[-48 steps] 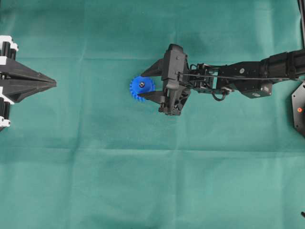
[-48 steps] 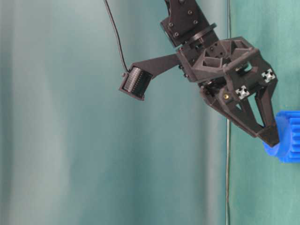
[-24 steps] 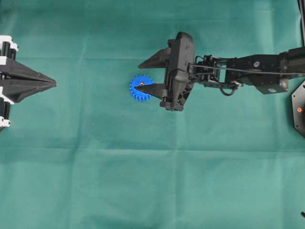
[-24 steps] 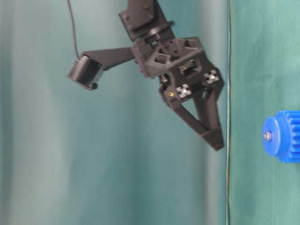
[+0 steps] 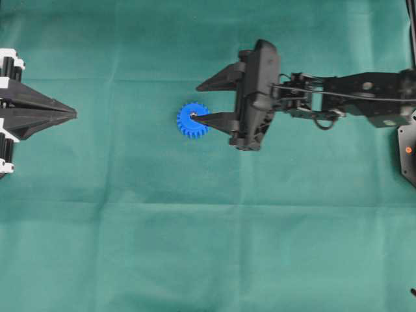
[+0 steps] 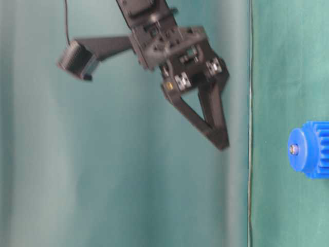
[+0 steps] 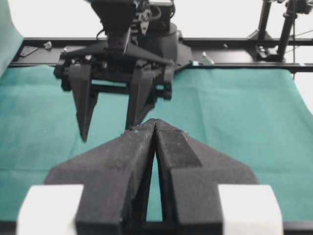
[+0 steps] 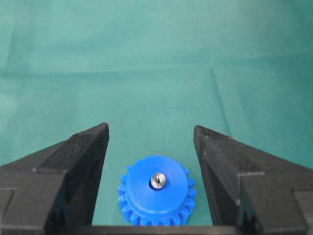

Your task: Insert the shaft placed at a random location into the center hole of the small gear at another random location.

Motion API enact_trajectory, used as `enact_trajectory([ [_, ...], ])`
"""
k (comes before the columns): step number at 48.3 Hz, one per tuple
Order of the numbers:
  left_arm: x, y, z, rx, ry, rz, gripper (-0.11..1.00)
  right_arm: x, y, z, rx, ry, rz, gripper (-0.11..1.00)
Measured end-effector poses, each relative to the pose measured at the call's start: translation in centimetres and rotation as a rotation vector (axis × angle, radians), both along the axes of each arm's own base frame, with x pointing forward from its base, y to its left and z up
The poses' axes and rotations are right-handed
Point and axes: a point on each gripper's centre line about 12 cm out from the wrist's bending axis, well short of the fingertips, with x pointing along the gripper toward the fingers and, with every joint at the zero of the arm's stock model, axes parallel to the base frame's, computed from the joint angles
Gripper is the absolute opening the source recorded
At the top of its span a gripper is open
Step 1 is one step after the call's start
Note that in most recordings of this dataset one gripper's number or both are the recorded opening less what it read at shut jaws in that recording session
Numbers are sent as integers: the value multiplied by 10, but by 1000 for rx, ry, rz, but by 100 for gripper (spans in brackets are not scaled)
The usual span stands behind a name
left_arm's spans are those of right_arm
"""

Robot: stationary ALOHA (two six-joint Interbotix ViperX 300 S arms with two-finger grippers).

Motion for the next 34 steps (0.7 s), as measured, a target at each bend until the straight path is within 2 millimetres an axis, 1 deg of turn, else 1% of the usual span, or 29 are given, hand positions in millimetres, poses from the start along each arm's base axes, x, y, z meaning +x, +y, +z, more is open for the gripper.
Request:
enact_trajectory([
  [7,0,0,0,0,0,0,1,-23,2,12,-2,-23,0,70],
  [19,0,0,0,0,0,0,1,-61,6,16,-2,-31,1,70],
  [26,0,0,0,1,0,0,1,-76,8,17,-3,-40,1,70],
  [34,0,0,-1,0,2,0,1,-86,9,21,-3,-54,0,70],
])
